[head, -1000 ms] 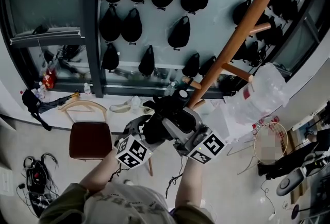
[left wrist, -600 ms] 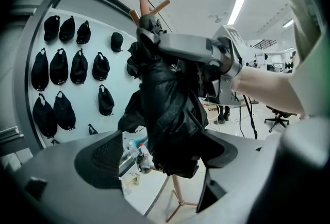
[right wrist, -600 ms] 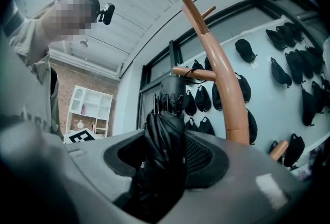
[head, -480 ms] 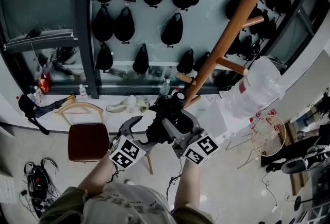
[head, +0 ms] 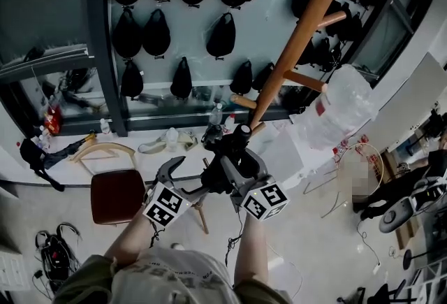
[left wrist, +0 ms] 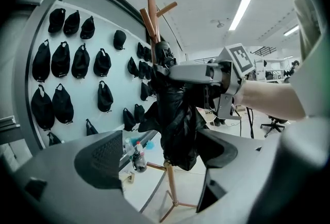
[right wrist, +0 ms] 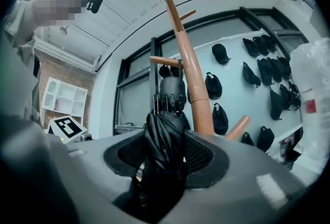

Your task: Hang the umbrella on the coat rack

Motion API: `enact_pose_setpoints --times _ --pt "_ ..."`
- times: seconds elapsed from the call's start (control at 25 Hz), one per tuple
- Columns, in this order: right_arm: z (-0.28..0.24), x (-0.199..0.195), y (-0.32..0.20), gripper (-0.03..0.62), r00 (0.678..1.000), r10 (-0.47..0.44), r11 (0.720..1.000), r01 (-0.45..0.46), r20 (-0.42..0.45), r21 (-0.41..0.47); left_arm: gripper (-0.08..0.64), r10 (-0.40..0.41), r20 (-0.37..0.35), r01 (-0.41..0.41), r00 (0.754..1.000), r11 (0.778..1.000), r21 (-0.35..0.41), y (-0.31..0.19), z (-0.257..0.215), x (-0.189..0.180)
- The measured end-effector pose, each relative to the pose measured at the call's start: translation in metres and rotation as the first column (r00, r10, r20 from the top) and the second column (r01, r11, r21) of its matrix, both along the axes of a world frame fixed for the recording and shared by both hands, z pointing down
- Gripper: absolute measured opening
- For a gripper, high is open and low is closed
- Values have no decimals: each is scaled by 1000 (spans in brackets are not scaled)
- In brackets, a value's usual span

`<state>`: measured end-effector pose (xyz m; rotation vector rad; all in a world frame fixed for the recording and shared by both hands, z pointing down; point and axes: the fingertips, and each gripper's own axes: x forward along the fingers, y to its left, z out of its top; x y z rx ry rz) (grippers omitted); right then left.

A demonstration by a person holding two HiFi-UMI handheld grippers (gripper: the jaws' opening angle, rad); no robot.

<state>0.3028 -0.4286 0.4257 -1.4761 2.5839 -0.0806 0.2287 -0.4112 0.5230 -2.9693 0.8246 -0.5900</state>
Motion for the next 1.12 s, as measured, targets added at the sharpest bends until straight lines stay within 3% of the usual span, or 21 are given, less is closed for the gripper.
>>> enact_pose_setpoints --times 0.56,0.84,1.12 --pt "26 9 -5 209 979 195 980 -192 -62 47 431 22 -28 -22 999 1000 -1 -1 -5 -8" --pt "37 12 -3 218 947 296 955 -297 -124 18 431 35 -44 -34 998 999 13 3 -12 -12" --pt "41 15 -1 234 920 372 927 -374 -121 2 431 57 -42 -56 998 998 11 7 -9 -15"
